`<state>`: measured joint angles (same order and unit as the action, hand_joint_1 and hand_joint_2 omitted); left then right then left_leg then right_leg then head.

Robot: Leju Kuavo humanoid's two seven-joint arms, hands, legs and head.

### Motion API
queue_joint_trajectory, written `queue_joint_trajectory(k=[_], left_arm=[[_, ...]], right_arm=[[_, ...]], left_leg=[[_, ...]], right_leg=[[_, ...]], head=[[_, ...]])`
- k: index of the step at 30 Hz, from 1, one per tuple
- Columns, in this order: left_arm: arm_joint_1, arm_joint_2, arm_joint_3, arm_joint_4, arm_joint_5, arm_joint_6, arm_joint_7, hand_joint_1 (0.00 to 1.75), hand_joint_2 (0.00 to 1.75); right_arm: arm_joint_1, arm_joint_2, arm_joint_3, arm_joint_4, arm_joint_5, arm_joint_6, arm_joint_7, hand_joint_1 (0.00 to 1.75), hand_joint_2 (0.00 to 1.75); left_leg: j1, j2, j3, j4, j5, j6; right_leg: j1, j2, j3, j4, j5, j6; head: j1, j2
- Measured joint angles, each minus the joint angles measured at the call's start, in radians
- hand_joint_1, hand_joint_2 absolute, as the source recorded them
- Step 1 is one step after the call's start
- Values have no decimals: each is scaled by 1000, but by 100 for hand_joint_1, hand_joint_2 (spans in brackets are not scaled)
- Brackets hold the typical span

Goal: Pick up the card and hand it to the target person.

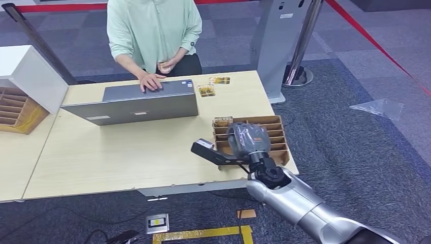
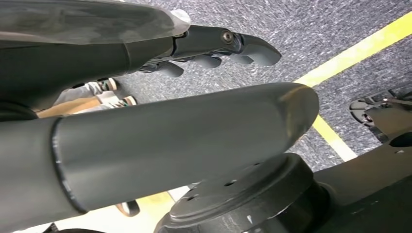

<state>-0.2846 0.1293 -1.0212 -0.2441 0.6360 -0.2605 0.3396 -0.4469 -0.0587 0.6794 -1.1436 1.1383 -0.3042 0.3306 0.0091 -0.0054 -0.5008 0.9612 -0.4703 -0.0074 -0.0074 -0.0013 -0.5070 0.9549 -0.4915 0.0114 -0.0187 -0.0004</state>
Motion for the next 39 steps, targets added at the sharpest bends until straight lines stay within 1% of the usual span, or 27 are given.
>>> queue_joint_trajectory(k=[7,12,15,19,21,23,28,35,39], left_arm=[[3,3,0,0,3,0,-7,0,0],[5,6,0,0,2,0,-8,0,0],[4,5,0,0,-6,0,-6,0,0],[-1,3,0,0,-17,-1,3,0,0],[-5,0,0,0,-23,-2,10,0,0],[-11,-4,0,0,-29,-7,16,0,0],[-26,-14,0,0,-42,-20,28,0,0],[-45,-27,-2,0,-53,-32,43,0,0],[-52,-33,-2,0,-57,-38,47,0,0]], right_arm=[[16,-6,-12,-105,-6,33,8,160,175],[28,-26,-36,-220,-22,34,12,171,175],[24,-34,-49,-254,-29,-7,-2,170,175],[-3,-36,-62,-254,-40,-124,-48,164,175],[-26,-36,-65,-240,-45,-155,-66,160,175],[-58,-35,-65,-210,-46,-168,-75,158,175],[-154,-21,-59,-97,-62,-157,-80,161,175],[-260,17,-52,69,-114,-148,-87,159,175],[-303,47,-52,157,-168,-155,-102,162,175]], left_leg=[[0,0,0,0,0,0],[0,0,0,0,0,0],[0,0,0,0,0,0],[0,0,0,0,0,0],[0,0,0,0,0,0],[0,0,0,0,0,0],[0,0,-1,0,0,0],[0,-1,-1,0,0,0],[0,-1,-1,0,0,0]], right_leg=[[0,0,0,0,0,0],[0,1,0,0,0,0],[0,0,0,0,0,0],[0,0,0,0,0,0],[0,0,0,0,0,0],[0,0,0,0,0,0],[0,0,0,0,0,0],[0,0,0,1,0,0],[0,0,0,1,0,0]], head=[[0,0],[0,0],[1,0],[0,0],[0,0],[0,0],[0,0],[0,0],[0,0]])
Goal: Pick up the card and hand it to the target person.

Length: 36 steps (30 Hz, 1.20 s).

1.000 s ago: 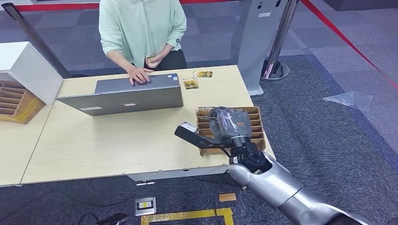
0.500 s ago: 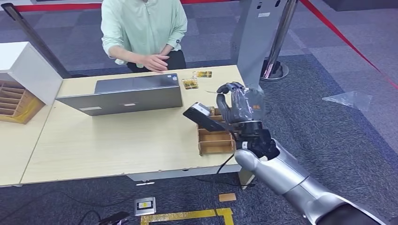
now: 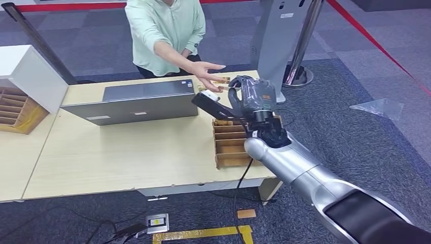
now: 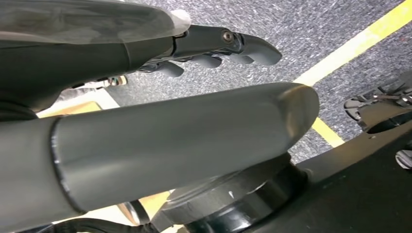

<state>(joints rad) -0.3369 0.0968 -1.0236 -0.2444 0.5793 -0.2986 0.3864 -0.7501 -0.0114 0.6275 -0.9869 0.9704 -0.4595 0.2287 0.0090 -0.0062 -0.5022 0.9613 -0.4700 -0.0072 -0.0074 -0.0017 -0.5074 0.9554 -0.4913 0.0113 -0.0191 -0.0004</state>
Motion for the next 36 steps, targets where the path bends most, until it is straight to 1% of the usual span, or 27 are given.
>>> queue_joint_trajectory(k=[4,8,9,12,13,19,24,28,30,32,35,36], left_arm=[[-5,-6,-1,0,-5,-4,3,0,0],[-7,-10,-2,0,-9,-6,4,0,0],[-8,-10,-2,0,-10,-6,4,0,0],[-11,-11,-8,0,-10,-6,4,0,0],[-11,-11,-11,0,-11,-7,4,0,0],[-15,-12,-19,0,-11,-7,4,0,0],[-15,-12,-25,0,-11,-8,4,0,0],[-15,-11,-25,0,-5,-5,2,0,0],[-12,-10,-25,0,2,2,-5,0,0],[-5,-6,-25,0,12,10,-15,0,0],[8,2,-25,0,25,20,-35,0,0],[11,4,-25,0,28,21,-39,0,0]], right_arm=[[-40,27,0,84,-36,-8,-5,161,175],[-57,39,0,128,-56,-18,-7,160,175],[-60,41,0,138,-62,-21,-9,127,175],[-70,45,0,169,-77,-25,-19,8,175],[-72,46,0,178,-82,-26,-23,0,175],[-70,52,1,205,-106,-27,-59,0,175],[-57,54,10,216,-117,-25,-69,0,175],[-30,54,12,209,-144,-62,-81,0,175],[2,54,11,182,-202,-101,-109,0,175],[49,53,6,137,-301,-136,-158,0,175],[129,47,-5,57,-485,-141,-260,0,175],[143,45,-7,43,-519,-138,-280,0,175]], left_leg=[[0,0,0,0,0,0],[0,0,0,0,0,0],[0,0,0,0,0,0],[0,0,0,0,0,0],[0,0,0,0,0,0],[0,0,0,0,0,0],[0,0,0,0,0,0],[0,0,0,0,0,0],[0,0,0,0,0,0],[0,0,0,0,0,0],[0,0,0,0,0,0],[0,0,0,0,-1,0]], right_leg=[[0,0,0,0,0,0],[0,0,0,0,0,0],[0,0,0,0,0,0],[0,0,0,0,0,0],[0,0,0,0,0,0],[0,0,-1,0,0,0],[0,0,-1,0,0,0],[0,0,0,0,0,0],[0,0,-1,0,0,0],[0,0,-1,0,0,0],[0,1,-1,-1,0,0],[0,1,-1,-1,0,0]], head=[[-1,0],[0,0],[0,0],[0,0],[0,0],[0,0],[0,0],[0,0],[0,0],[1,0],[0,0],[0,0]])
